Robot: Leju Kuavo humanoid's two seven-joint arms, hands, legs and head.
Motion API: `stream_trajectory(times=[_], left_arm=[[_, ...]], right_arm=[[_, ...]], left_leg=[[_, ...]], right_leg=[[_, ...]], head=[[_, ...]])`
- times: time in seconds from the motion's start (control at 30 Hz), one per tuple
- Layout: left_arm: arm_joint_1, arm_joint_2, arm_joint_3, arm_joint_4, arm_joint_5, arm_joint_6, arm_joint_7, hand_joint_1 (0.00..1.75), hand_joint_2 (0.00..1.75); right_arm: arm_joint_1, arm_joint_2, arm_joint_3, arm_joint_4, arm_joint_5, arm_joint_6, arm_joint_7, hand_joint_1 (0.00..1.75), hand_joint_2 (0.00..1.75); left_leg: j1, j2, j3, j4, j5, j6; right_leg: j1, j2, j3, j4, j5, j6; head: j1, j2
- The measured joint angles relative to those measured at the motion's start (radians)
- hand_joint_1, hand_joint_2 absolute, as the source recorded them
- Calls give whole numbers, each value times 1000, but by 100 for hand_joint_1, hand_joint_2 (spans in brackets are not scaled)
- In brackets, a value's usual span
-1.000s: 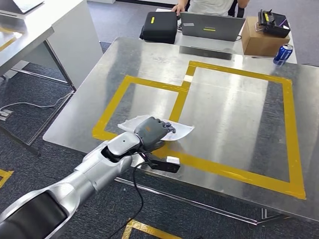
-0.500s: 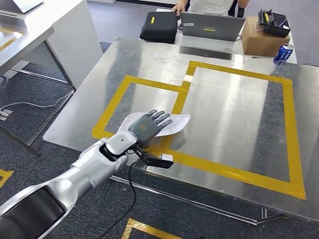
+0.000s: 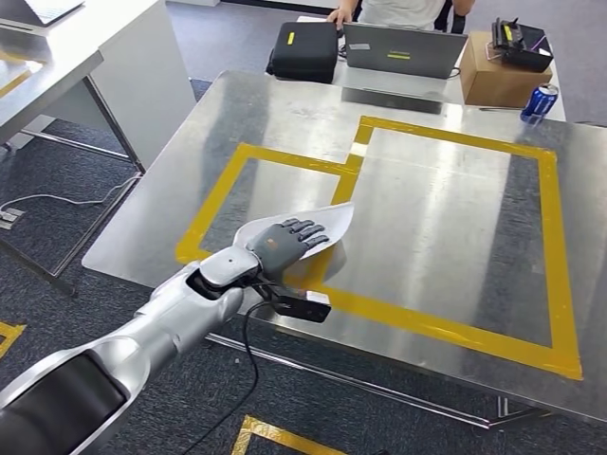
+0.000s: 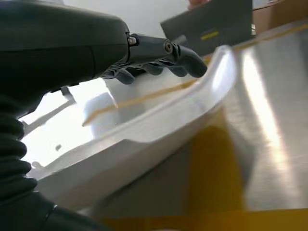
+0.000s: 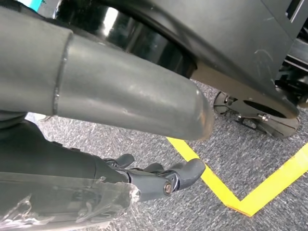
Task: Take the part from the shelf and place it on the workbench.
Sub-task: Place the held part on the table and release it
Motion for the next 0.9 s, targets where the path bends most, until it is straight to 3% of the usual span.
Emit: stream_trajectory(times=[0.07,0.13,0.2,0.33,0.5,0.73,0.8,0.9], left_arm=[[31,-4,64,-82,271,-134,-152,0,0],[83,5,137,-242,591,-288,-254,0,0],[129,22,201,-415,838,-382,-284,0,0],[218,54,331,-695,1164,-467,-318,0,0],[307,85,519,-922,1289,-483,-348,0,0],[390,84,697,-1043,1485,-571,-373,0,0],[405,81,766,-1076,1523,-521,-375,0,0],[434,77,912,-1115,1447,-289,-427,0,0]], right_arm=[[1,-4,-4,0,2,2,-11,0,0],[3,-9,-8,0,6,4,-22,0,0],[6,-13,-14,0,11,4,-30,0,0],[10,-19,-24,0,18,4,-40,0,0],[11,-26,-29,0,33,0,-46,0,0],[7,-29,-35,-1,44,1,-58,0,0],[7,-29,-41,-2,40,1,-57,0,0],[7,-29,-55,-2,25,-3,-45,0,0]], left_leg=[[0,0,0,0,0,0],[0,0,-1,0,0,0],[0,1,-1,0,-1,1],[0,2,-1,0,-1,1],[1,2,-2,0,-1,1],[0,2,-2,0,-1,1],[0,2,-3,0,-1,1],[1,2,-3,0,-2,1]], right_leg=[[0,0,0,0,0,0],[0,1,0,0,0,0],[0,1,-1,0,0,0],[1,2,-1,0,-1,0],[2,1,-1,0,-1,0],[2,1,0,0,0,1],[1,1,0,0,0,1],[2,3,0,0,-1,1]], head=[[0,0],[0,0],[0,0],[0,0],[0,0],[0,0],[0,0],[0,0]])
